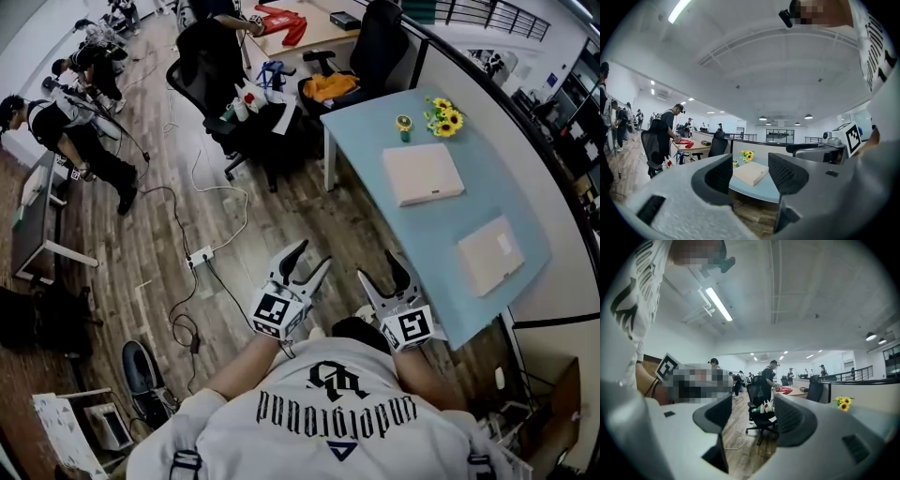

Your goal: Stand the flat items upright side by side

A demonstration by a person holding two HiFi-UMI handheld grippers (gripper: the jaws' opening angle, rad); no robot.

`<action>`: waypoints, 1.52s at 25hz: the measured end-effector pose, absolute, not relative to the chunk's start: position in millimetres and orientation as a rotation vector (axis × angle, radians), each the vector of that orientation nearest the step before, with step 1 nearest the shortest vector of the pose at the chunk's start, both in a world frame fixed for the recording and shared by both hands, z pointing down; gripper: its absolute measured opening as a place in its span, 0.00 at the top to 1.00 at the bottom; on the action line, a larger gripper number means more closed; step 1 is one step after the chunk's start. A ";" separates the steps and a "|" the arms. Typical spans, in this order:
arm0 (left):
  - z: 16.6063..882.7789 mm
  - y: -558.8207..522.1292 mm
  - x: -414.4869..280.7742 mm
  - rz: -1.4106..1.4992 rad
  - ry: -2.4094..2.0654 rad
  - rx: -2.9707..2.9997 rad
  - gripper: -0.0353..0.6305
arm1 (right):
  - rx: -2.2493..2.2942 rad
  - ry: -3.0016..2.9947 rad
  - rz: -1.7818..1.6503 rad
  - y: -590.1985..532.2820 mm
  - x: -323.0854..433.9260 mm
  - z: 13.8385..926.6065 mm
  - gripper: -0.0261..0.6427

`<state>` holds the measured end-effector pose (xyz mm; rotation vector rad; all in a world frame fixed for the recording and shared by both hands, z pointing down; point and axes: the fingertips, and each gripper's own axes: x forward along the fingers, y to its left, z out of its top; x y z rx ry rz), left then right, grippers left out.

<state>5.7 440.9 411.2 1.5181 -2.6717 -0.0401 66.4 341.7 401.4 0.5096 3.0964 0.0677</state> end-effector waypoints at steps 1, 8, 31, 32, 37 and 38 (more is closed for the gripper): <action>412.4 436.6 -0.9 -0.041 -2.668 1.519 0.58 | 0.506 3.099 0.065 337.0 60.2 402.6 0.53; 418.7 378.6 -53.1 -0.016 -2.648 1.549 0.57 | 0.494 3.126 0.050 280.0 4.7 415.7 0.53; 412.9 57.9 -121.1 0.023 -2.358 1.991 0.57 | 0.001 3.148 -0.018 -5.0 -33.5 412.0 0.53; 417.1 44.3 -118.3 0.026 -2.323 2.020 0.57 | -0.046 3.156 -0.028 -14.4 -27.7 416.0 0.53; 432.7 -15.8 -108.5 0.027 -2.156 2.179 0.57 | -0.279 3.163 -0.062 -58.8 -10.5 429.9 0.53; 433.7 -25.8 -106.9 0.029 -2.122 2.210 0.57 | -0.322 3.161 -0.072 -66.3 -8.8 431.1 0.53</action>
